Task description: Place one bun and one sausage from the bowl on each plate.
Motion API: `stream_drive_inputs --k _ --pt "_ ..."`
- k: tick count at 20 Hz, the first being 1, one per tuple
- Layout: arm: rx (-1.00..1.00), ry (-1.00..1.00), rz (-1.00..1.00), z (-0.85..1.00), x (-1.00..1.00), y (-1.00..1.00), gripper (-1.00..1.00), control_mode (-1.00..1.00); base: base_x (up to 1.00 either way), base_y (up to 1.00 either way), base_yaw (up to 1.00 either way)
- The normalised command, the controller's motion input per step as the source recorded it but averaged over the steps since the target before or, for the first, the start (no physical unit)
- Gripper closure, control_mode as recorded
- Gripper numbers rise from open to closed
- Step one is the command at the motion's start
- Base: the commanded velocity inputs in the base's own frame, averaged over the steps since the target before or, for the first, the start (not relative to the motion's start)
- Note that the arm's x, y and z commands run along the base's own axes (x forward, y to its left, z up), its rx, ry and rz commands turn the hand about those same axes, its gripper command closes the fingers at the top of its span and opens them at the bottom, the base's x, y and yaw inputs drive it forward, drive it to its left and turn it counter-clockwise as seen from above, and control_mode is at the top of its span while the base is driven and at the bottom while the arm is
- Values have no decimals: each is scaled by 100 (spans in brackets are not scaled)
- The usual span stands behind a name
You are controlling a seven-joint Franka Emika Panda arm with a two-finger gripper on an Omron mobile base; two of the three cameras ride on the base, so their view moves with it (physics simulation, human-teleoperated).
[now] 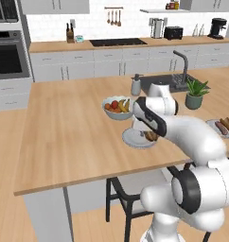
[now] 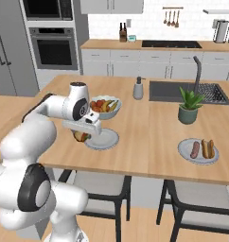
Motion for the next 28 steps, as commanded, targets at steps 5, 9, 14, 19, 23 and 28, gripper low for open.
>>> stream_drive_inputs --k 5,9,14,19,23,28 --pt "0 14 1 -44 100 -18 100 -100 0 0 0" --pt "-1 12 2 -78 79 0 100 -100 0 0 0" --pt "0 4 0 -71 81 -41 100 -100 0 0 0" --pt "1 5 4 -51 87 -30 100 -100 0 0 0" --pt "0 12 0 -27 22 1 -100 -100 0 0 0" --pt "0 1 -5 0 -48 15 -100 -100 0 0 0"
